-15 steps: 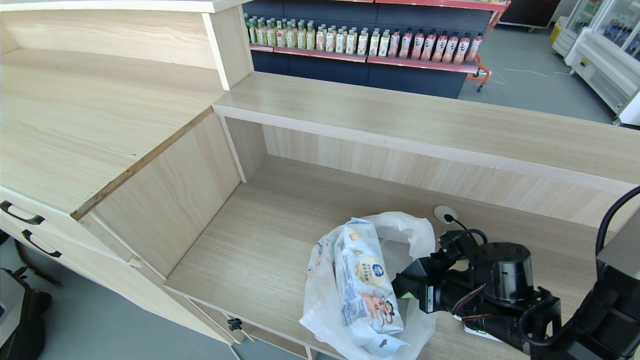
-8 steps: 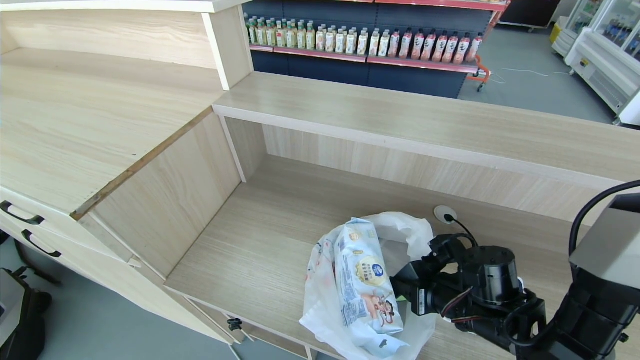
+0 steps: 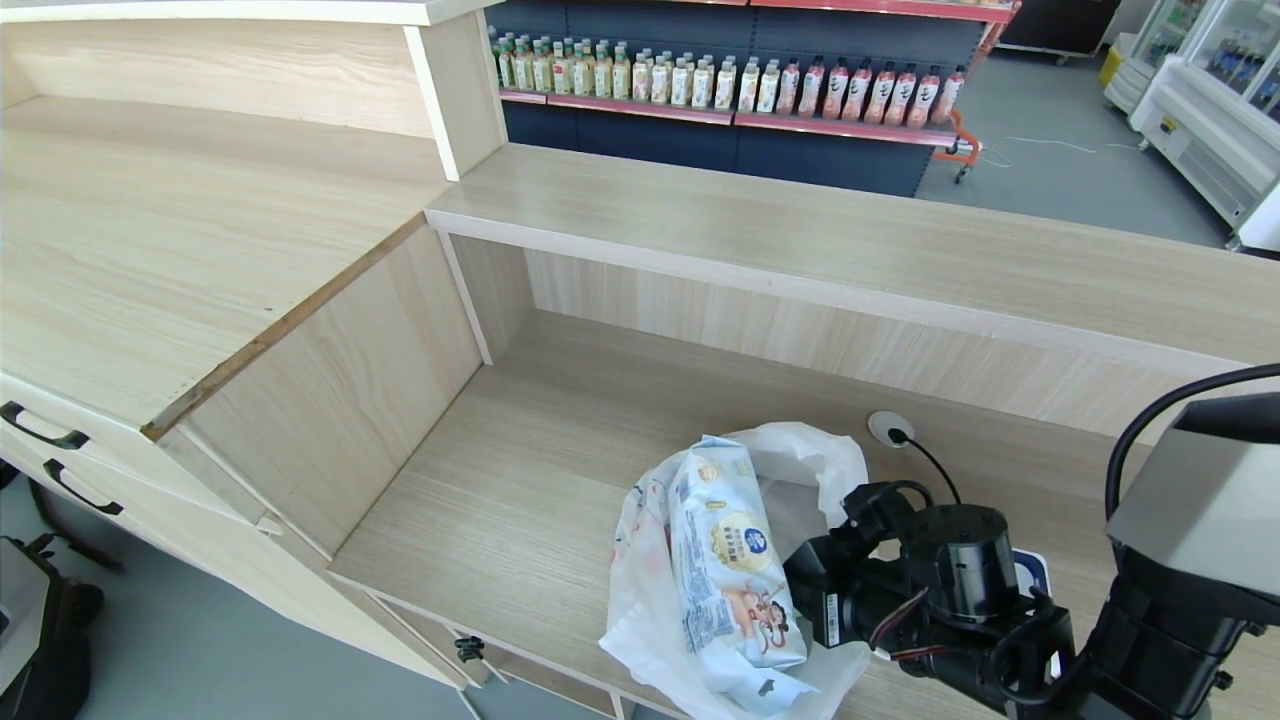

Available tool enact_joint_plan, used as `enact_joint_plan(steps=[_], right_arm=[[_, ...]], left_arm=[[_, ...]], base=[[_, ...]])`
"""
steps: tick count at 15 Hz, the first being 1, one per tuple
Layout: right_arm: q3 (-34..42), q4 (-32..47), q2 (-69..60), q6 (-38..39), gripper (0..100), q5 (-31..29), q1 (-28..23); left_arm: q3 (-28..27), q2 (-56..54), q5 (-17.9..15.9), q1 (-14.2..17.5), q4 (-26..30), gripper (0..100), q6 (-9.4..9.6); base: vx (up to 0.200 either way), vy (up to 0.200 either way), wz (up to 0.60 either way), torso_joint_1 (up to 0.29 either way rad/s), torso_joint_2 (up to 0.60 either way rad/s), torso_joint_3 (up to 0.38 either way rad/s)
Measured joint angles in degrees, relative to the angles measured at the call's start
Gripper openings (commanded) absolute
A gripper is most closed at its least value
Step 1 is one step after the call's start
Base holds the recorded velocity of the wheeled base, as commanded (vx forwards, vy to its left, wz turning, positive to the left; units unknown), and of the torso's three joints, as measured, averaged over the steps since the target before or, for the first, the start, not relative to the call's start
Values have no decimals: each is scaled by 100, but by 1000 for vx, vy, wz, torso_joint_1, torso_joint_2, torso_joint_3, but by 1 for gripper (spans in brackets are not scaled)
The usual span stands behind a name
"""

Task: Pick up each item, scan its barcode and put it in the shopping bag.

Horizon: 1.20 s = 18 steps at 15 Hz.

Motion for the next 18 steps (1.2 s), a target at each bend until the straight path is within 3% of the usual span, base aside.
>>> enact_joint_plan(steps=[16,17,18], right_arm=[[74,-41,104,-200,0,1,0],[77,-34,112,-197,100,4,2],[88,-1,126,-204,100,1,0]], left_arm=[[0,0,1,1,0,100,0],[0,0,1,4,0,100,0],[0,0,1,4,0,100,0]], base=[[0,0,0,0,0,0],[0,0,0,0,0,0],[0,0,0,0,0,0]])
